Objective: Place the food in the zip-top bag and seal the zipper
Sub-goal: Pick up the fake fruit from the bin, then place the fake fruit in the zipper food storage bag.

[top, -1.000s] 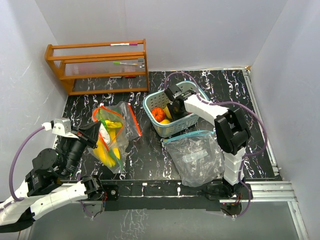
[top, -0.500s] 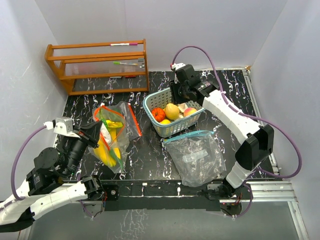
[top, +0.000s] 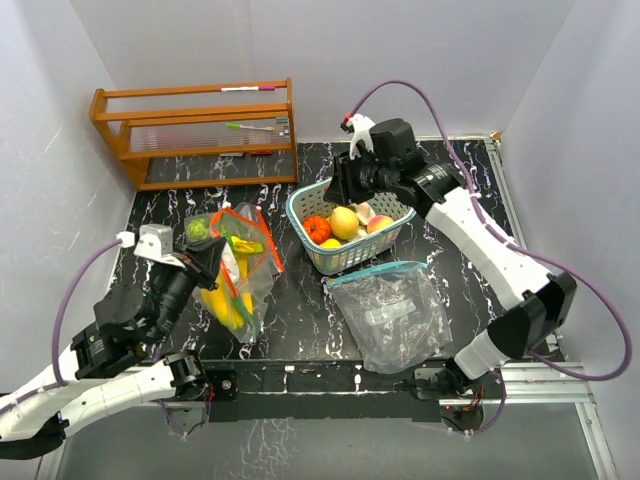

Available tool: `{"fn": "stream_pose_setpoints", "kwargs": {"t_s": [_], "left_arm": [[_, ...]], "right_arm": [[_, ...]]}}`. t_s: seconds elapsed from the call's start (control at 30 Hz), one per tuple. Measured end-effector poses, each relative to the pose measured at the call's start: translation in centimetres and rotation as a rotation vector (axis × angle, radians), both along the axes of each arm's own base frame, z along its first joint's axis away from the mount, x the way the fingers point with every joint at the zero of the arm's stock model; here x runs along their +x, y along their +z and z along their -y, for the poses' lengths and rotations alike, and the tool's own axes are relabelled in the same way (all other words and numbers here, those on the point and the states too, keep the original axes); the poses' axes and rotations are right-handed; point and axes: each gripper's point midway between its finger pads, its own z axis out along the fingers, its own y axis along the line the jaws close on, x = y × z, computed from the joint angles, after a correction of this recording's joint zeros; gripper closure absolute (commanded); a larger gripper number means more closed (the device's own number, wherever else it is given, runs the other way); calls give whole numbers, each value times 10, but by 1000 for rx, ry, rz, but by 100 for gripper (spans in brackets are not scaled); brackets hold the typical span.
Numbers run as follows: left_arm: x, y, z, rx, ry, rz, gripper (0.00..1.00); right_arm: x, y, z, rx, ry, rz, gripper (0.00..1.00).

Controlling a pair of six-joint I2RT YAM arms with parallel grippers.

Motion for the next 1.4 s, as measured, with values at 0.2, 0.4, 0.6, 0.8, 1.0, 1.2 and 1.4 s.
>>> {"fn": "stream_pose_setpoints", "kwargs": {"t_s": [0.2,0.4,0.6,0.8,1.0,1.2,1.4], "left_arm": [[10,-25,30,42,-30,-39,100],[19,-62,60,116,-60,-96,100],[23,-70,79,125,-93,-113,100],[24,-72,89,117,-115,-117,100],[23,-73,92,109,-125,-121,100],[22,-72,90,97,-126,-120,100],[22,-70,89,93,-126,-118,100]], "right_arm": [[-36,73,-18,218,175,131,92],[-59,83,-29,310,289,136,92],[-79,46,-46,330,347,24,92],[-118,26,-75,308,426,-26,91],[-135,22,-89,292,448,-24,90],[-130,0,-87,243,389,-37,89],[-131,-34,-92,159,359,-90,82]]}}
